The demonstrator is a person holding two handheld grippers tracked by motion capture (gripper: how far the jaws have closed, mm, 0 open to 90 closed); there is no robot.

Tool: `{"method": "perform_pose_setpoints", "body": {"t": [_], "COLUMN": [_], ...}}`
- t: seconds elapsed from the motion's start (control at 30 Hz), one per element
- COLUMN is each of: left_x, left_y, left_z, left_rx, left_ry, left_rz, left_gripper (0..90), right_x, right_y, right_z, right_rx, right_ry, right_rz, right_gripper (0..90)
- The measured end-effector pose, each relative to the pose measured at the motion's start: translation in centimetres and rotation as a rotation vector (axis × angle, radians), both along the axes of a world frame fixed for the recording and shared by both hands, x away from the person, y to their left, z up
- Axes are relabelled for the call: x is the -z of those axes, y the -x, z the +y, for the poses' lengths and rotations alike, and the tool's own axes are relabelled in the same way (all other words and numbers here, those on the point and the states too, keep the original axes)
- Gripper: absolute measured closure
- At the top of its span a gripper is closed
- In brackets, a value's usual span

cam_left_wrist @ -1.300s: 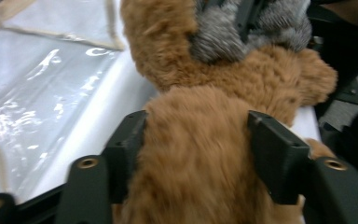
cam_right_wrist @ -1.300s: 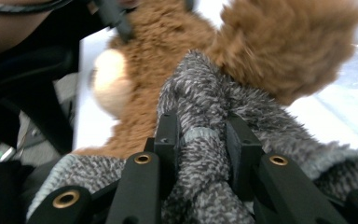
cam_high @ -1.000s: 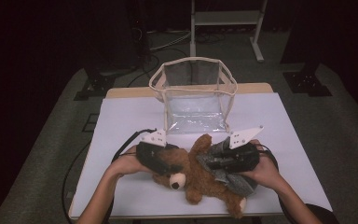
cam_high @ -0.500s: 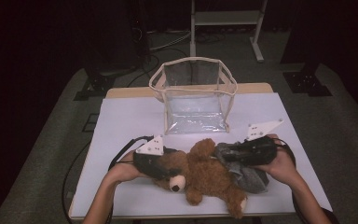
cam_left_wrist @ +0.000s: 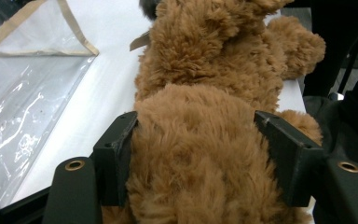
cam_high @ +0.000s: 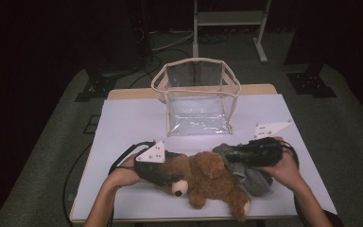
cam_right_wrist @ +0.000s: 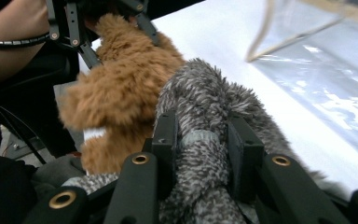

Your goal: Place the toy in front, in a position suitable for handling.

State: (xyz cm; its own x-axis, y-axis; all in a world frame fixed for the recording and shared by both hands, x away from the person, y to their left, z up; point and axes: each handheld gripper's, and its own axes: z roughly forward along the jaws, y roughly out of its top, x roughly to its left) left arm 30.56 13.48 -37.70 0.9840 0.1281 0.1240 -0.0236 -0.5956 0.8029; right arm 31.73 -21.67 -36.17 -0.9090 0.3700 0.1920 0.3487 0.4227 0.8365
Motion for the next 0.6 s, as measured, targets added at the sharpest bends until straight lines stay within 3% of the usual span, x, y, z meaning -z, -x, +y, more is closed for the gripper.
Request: {"method": "perform_pose_setpoints", "body": {"t": [0.03,0.1,0.27,0.3,0.4,0.6], "left_x": [0.1,0.1,0.3,0.3,0.2,0.2], "left_y": [0.1,0.0,-0.2,-0.2,-0.1,-0.1], "left_z": [0.1,0.3,0.5,0.5,0.4,0.4], "left_rx": [0.002,0.004,-0.007,-0.007,-0.006,-0.006], "left_ry": [-0.01,0.001,0.021,0.02,0.013,0.011], "left_rz": [-0.006,0.001,0.021,0.024,0.017,0.018], "left_gripper": [33.0,32.6,32.6,32.6,32.4,32.2], "right_x": [0.5,0.4,-0.2,-0.5,-1.3,-3.7], "right_y": [0.3,0.6,0.8,0.9,1.3,2.4], "right_z": [1.5,1.9,0.2,-1.6,-4.4,-7.9], "right_rx": [-0.017,-0.024,-0.011,0.023,0.072,0.155], "right_ry": [0.032,0.047,0.058,0.05,0.018,0.106], "right_rz": [-0.009,-0.021,-0.022,-0.025,-0.024,-0.065], "right_gripper": [66.8,66.9,67.8,68.0,68.0,68.0]}}
